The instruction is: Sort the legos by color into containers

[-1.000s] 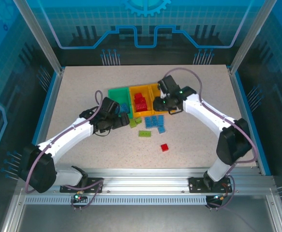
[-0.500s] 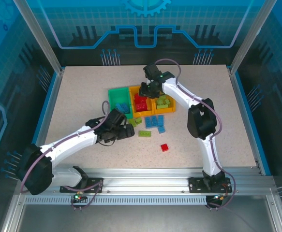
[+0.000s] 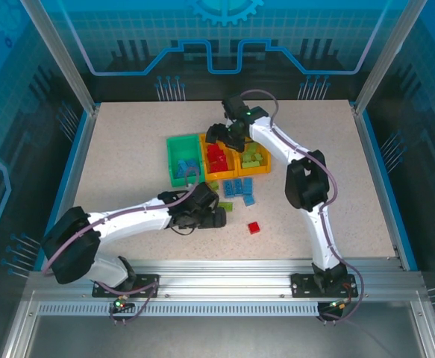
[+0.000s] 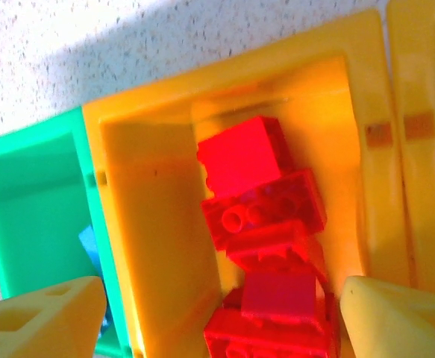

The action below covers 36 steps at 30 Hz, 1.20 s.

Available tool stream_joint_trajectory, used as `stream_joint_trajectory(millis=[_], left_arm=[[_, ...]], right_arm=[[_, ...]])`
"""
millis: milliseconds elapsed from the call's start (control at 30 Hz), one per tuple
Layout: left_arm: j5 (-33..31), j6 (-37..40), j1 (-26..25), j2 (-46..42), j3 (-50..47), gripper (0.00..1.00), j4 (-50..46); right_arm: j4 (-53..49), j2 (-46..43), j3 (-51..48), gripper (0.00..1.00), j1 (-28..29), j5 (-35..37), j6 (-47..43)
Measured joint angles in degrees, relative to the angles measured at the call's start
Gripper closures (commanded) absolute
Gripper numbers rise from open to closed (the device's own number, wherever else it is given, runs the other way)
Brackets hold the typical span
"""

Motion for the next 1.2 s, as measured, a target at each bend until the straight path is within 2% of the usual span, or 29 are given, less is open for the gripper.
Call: stream_joint_trajectory(millis=[167, 300, 400, 533, 733, 900, 1100, 1200], left_arm=[[2.7, 9.7, -5.3, 5.0, 5.2, 0.01, 3.7], [4.0, 20.5, -7.8, 13.2, 13.7, 0.03, 3.6], [4.6, 27.8, -7.8, 19.1, 18.8, 0.04, 2.9], [5.6, 35.7, -7.8, 23.8, 21.6, 0.05, 1.4], [7.6, 45.1, -7.8, 27.5, 24.6, 0.07, -1.7], [8.9, 49.7, -7.8, 29.9, 27.8, 0.10, -3.2], [9.9, 53.7, -7.9, 31.6, 30.4, 0.24, -4.9], [10.6, 54.9, -7.9, 32.5, 30.7, 0.35, -5.5]], right_arm=[[2.4, -12.2, -13.2, 0.13, 0.1, -2.0, -2.1], [5.1, -26.0, -25.7, 0.12, -1.1, -2.1, -4.1], [7.7, -35.5, -36.0, 0.12, -5.1, -2.9, -4.4], [8.9, -44.8, -48.4, 0.10, -14.6, -2.9, -4.8], [7.4, -54.2, -57.7, 0.09, -23.3, -3.0, -7.2], [7.3, -59.8, -62.8, 0.08, -28.8, -3.8, -8.2], [6.8, -61.1, -66.2, 0.08, -31.2, -5.1, -8.9], [6.8, -61.2, -66.4, 0.08, -31.9, -5.4, -9.1]])
